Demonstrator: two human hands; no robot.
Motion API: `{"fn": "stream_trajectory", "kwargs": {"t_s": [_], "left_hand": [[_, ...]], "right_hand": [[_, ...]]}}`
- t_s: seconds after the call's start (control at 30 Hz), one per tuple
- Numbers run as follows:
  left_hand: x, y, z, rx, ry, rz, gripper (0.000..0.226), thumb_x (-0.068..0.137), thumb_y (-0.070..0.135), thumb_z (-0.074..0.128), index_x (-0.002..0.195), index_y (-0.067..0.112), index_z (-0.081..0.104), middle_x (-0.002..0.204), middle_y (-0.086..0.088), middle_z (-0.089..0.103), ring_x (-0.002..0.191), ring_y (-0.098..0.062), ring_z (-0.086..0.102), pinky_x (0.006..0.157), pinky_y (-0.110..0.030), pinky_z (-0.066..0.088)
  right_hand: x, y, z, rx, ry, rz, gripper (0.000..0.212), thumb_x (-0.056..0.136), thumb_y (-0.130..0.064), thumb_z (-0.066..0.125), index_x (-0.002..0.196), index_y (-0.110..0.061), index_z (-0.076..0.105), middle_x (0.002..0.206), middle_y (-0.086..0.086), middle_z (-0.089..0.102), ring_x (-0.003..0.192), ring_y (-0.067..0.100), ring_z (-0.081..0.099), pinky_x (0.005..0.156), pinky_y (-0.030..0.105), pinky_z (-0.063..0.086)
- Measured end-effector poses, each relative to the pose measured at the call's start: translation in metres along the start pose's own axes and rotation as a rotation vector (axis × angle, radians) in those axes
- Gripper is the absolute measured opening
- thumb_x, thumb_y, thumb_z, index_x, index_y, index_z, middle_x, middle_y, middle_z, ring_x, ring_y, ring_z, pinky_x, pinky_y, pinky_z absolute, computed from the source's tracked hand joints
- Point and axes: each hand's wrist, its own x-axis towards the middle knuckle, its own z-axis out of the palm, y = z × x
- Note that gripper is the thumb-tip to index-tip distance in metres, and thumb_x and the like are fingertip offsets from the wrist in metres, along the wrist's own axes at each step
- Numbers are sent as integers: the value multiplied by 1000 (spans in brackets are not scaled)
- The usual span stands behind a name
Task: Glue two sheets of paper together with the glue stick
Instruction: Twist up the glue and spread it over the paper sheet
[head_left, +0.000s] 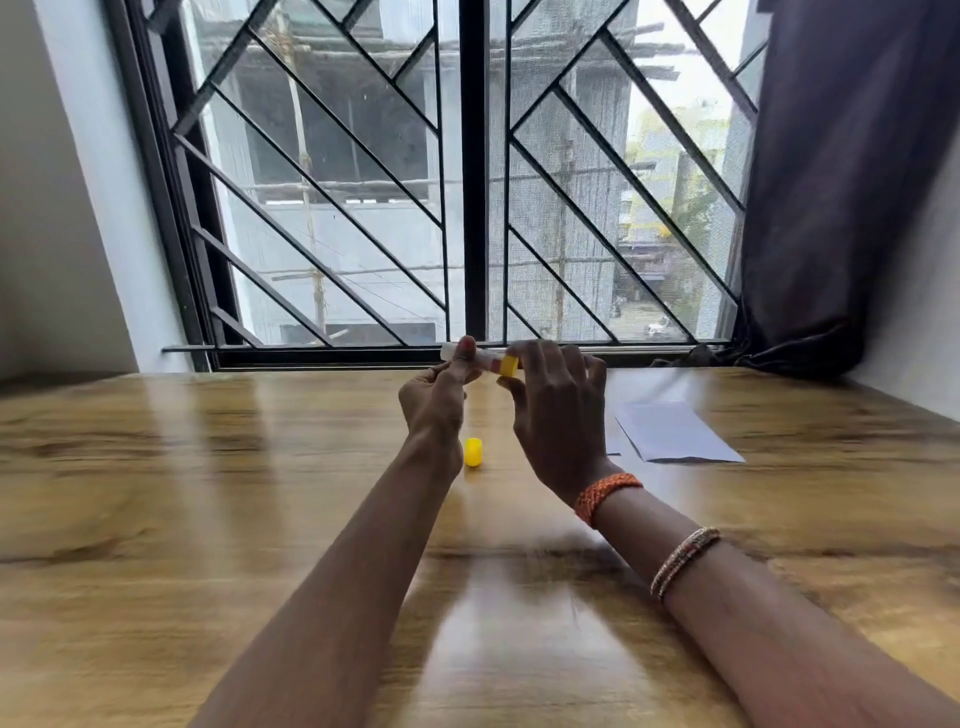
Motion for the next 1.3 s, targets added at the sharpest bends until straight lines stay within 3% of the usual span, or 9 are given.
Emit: {"fn": "stream_trajectory", "kwargs": {"t_s": [0.23, 0.37, 0.5, 0.6, 0.73, 0.87, 1.07, 1.2, 1.3], "left_hand": [[0, 1, 0, 31, 16, -23, 24, 79, 34, 69, 71, 13, 62, 72, 5, 62, 67, -2, 54, 84, -29, 43], [-2, 2, 2, 33, -65, -8, 18, 84, 31, 64, 75, 15, 64, 78, 1, 59, 61, -4, 52, 58, -22, 40], [-6, 1, 5, 42, -150, -11, 13, 89, 25, 59, 77, 21, 64, 93, -2, 54, 84, -14, 43, 68, -30, 32], [-6, 1, 6, 30, -216, 6, 10, 90, 22, 56, 86, 23, 66, 91, 5, 62, 87, -6, 53, 77, -34, 36], [-3, 1, 3, 41, -167, 56, 10, 88, 23, 59, 80, 23, 64, 79, 8, 59, 74, -5, 47, 67, -28, 35], [-2, 1, 0, 6, -98, 83, 10, 84, 23, 64, 75, 21, 62, 75, 8, 59, 68, 0, 49, 69, -24, 38], [2, 3, 0, -30, -92, 110, 13, 83, 20, 66, 70, 21, 62, 74, 8, 60, 72, 0, 51, 82, -29, 37], [5, 1, -5, -7, -170, 122, 9, 85, 21, 62, 77, 21, 66, 79, 7, 60, 78, -6, 49, 73, -30, 36], [5, -1, -4, 8, -231, 105, 8, 87, 21, 60, 82, 23, 66, 82, 11, 63, 84, -2, 53, 78, -32, 37]], "right_hand": [[0, 2, 3, -70, 22, 14, 18, 81, -18, 63, 97, -11, 62, 108, 11, 63, 96, 33, 58, 84, 44, 37], [2, 3, 6, 89, -50, 127, 17, 84, -23, 46, 85, -12, 59, 99, 9, 61, 99, 31, 52, 87, 39, 23], [4, 5, 9, 399, -146, 353, 34, 84, -29, 30, 74, -14, 60, 86, 5, 64, 97, 26, 50, 77, 31, 17], [6, 3, 8, 567, -148, 486, 48, 88, -37, 26, 73, -9, 62, 79, 7, 68, 88, 27, 57, 76, 32, 23], [9, -5, 2, 710, -112, 520, 5, 96, -19, 45, 93, -19, 48, 73, -8, 60, 80, 25, 59, 89, 46, 41], [5, -6, -1, 746, -114, 415, 24, 86, -8, 61, 105, -15, 48, 86, -1, 61, 84, 21, 59, 88, 53, 45], [4, -6, 0, 715, -10, 393, 31, 79, 3, 65, 83, -23, 50, 73, -11, 61, 74, 16, 61, 79, 51, 48], [6, 0, 2, 678, -108, 409, 27, 86, -3, 55, 70, -25, 50, 64, -6, 62, 72, 26, 60, 81, 52, 46], [6, 2, 2, 777, -196, 449, 37, 97, -14, 43, 62, -21, 50, 58, 0, 56, 60, 21, 55, 69, 45, 46]]}}
